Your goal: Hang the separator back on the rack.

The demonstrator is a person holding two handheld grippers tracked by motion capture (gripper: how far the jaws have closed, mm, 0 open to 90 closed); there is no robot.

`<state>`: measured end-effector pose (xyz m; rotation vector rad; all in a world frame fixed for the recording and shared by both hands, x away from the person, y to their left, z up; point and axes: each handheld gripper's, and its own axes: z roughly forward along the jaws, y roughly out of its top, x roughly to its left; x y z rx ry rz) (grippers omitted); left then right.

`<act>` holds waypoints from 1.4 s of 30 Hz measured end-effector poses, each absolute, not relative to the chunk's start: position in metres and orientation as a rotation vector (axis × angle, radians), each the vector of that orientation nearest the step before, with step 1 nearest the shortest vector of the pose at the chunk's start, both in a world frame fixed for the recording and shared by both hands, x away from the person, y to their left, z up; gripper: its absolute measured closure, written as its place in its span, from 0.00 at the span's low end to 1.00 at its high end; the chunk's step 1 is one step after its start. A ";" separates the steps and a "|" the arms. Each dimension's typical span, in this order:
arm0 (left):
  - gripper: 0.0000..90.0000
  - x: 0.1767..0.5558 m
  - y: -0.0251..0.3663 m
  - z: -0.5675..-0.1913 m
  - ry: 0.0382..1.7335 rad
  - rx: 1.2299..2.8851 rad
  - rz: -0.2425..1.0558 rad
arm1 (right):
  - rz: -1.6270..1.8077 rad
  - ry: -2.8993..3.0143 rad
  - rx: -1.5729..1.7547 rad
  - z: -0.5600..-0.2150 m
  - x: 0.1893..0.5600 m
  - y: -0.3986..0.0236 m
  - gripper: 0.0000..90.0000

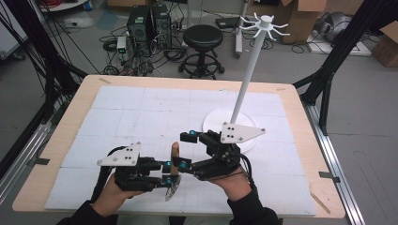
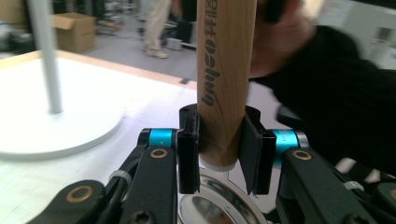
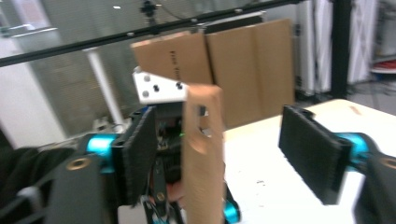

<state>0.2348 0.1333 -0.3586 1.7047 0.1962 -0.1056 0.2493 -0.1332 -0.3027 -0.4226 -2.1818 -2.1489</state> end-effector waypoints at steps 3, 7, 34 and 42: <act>0.78 0.234 0.132 -0.358 0.150 1.689 -0.162 | -2.098 -2.140 -0.310 -0.314 0.254 -0.138 0.34; 0.78 0.234 0.132 -0.358 0.125 1.675 -0.211 | -2.070 -2.067 -0.174 -0.319 0.254 -0.137 0.50; 0.44 0.241 0.140 -0.362 0.348 1.649 0.020 | -2.156 -2.219 -0.480 -0.311 0.241 -0.125 0.79; 0.51 0.238 0.140 -0.360 0.370 1.661 0.104 | -2.176 -2.313 -0.718 -0.305 0.230 -0.115 0.79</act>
